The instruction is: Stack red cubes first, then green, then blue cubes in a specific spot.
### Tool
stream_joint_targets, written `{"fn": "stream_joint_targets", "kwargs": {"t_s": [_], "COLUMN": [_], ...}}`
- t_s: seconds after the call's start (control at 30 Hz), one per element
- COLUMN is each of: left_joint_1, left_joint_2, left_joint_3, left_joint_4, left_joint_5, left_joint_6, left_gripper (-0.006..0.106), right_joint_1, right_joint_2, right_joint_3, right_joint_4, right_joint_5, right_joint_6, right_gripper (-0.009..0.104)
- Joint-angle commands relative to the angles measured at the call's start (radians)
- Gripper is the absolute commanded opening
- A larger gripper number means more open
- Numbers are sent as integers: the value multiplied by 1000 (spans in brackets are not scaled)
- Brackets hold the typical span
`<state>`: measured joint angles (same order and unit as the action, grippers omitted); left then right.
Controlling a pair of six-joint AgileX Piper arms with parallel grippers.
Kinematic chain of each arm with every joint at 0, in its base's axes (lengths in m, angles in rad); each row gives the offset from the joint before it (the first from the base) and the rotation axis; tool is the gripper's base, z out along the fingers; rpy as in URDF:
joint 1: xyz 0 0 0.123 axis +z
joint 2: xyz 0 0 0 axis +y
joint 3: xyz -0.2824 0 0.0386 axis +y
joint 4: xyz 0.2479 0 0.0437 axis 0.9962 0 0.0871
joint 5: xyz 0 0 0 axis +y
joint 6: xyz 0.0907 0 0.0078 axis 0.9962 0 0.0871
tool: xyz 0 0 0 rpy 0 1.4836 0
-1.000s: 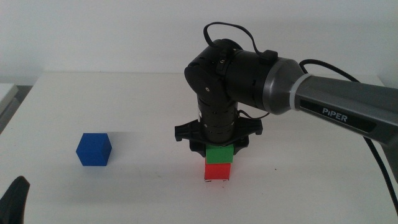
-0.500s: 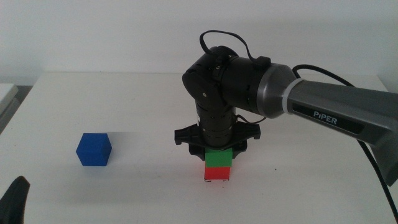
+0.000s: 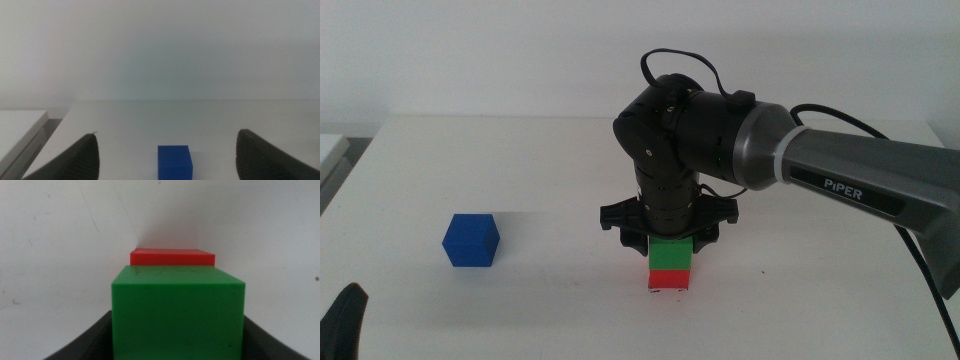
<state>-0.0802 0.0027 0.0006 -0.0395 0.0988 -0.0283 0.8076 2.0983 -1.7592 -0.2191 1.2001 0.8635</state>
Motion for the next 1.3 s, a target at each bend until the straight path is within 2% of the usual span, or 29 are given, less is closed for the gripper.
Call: {"fn": "stream_joint_targets", "kwargs": {"t_s": [0.0, 0.17, 0.33, 0.47, 0.53, 0.63, 0.8, 0.93, 1.0, 1.17, 1.27], "left_joint_1": [-1, -1, -1, -1, -1, -1, -1, -1, -1, -1, -1], "left_joint_2": [-3, -3, -3, -3, -3, -3, -3, -3, -3, -3, -3], "left_joint_3": [-1, -1, -1, -1, -1, -1, -1, -1, -1, -1, -1], "left_joint_4": [-2, -2, -2, -2, -2, -2, -2, -2, -2, -2, -2], "left_joint_5": [-13, -13, -13, -13, -13, -13, -13, -13, -13, -13, -13], "left_joint_6": [-2, -2, -2, -2, -2, -2, -2, -2, -2, -2, -2], "left_gripper": [94, 94, 94, 94, 94, 94, 94, 94, 94, 94, 94], "right_joint_1": [-3, 0, 1, 1, -5, -27, -71, -73, -73, -73, -73], "right_joint_2": [-7, -31, -203, -382, -491, -654, -948, -1186, -1293, -1436, -1457], "right_joint_3": [3, 3, 4, 69, 143, 286, 554, 738, 803, 860, 860], "right_joint_4": [-18, -18, -22, -97, -102, -52, 89, 146, 174, 230, 240], "right_joint_5": [0, 4, 12, -14, -77, -189, -329, -385, -409, -408, -410], "right_joint_6": [0, -20, -125, -219, -287, -440, -716, -810, -844, -923, -943], "right_gripper": [53, 67, 81, 85, 85, 85, 85, 93, 93, 93, 93]}}
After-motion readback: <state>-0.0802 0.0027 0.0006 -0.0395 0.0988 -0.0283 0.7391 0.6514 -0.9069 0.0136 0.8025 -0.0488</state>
